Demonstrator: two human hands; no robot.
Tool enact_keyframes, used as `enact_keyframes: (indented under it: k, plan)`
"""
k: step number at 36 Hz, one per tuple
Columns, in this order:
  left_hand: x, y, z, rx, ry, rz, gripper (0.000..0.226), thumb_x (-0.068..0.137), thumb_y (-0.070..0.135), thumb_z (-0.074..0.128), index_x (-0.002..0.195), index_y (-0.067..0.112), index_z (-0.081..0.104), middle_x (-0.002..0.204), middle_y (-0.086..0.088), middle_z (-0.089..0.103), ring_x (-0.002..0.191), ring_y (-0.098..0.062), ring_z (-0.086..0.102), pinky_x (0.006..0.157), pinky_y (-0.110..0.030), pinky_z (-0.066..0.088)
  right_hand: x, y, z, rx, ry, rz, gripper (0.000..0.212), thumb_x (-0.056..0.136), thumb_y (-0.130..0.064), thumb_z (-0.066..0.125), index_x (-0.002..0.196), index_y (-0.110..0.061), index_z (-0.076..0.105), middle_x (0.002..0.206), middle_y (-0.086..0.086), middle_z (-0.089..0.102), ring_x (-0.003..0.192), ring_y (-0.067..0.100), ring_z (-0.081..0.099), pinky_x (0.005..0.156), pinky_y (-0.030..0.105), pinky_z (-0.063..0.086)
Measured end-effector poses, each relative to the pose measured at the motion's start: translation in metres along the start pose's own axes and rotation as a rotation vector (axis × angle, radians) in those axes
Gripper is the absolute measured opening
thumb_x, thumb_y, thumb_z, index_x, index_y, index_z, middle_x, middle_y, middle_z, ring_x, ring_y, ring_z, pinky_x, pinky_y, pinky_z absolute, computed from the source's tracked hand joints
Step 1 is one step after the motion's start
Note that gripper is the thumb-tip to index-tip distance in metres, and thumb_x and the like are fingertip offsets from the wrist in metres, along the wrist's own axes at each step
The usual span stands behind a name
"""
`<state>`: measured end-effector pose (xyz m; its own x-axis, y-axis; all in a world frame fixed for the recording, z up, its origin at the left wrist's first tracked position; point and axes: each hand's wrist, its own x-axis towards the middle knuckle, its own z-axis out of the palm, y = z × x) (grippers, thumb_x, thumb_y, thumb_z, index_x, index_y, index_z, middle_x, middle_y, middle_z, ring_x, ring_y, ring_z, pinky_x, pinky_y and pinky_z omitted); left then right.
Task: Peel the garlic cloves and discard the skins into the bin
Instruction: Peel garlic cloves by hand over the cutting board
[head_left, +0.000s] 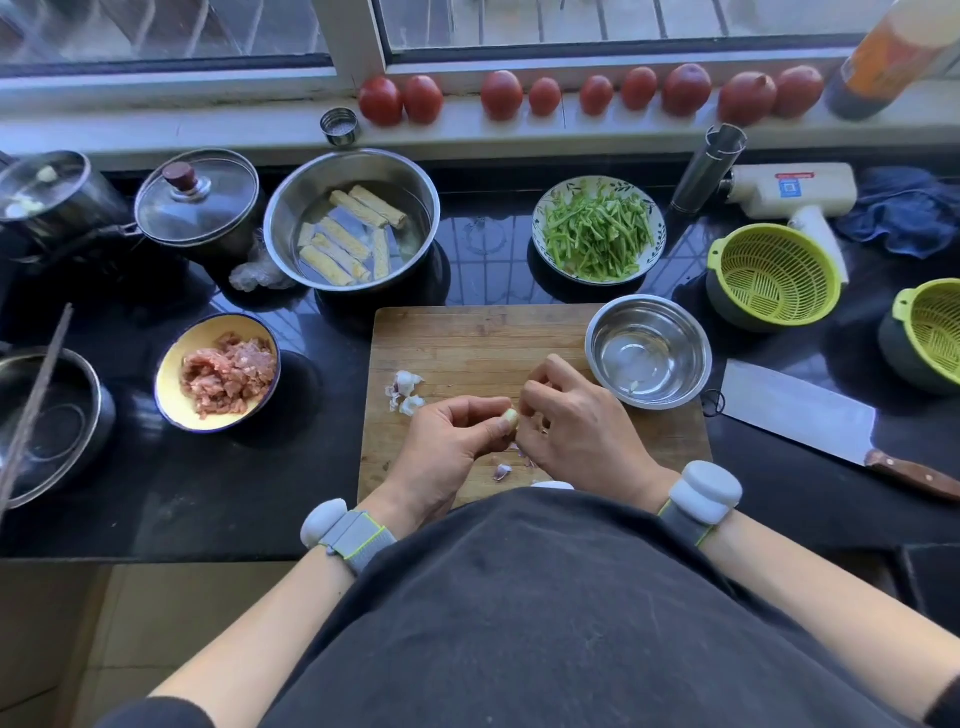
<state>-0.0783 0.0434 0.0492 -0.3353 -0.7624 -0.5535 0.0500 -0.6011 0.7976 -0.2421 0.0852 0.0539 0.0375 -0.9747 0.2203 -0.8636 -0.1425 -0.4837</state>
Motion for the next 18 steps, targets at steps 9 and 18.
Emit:
enact_keyframes:
  k: [9,18]
  plan:
    - [-0.0024,0.0044,0.0023,-0.061,-0.001,-0.017,0.019,0.083,-0.001,0.074,0.102,0.003,0.074,0.098,-0.015,0.074,0.082,-0.020,0.068,0.069,-0.024,0.052,0.0002,0.0036,0.0005,0.084,0.016,0.102,0.015,0.088,-0.029,0.057,0.079,-0.018,0.060,0.087,-0.005,0.054,0.060,0.019,0.051,0.054,0.037,0.048]
    - [-0.0041,0.0065,0.0007,-0.155,-0.039,-0.035,0.027,0.089,-0.008,0.064,0.112,0.005,0.069,0.107,-0.016,0.075,0.081,-0.019,0.069,0.068,-0.022,0.053,0.0019,0.0078,0.0026,0.267,-0.051,0.440,0.028,0.095,-0.017,0.048,0.067,-0.014,0.044,0.060,-0.001,0.047,0.061,0.024,0.046,0.061,0.040,0.040]
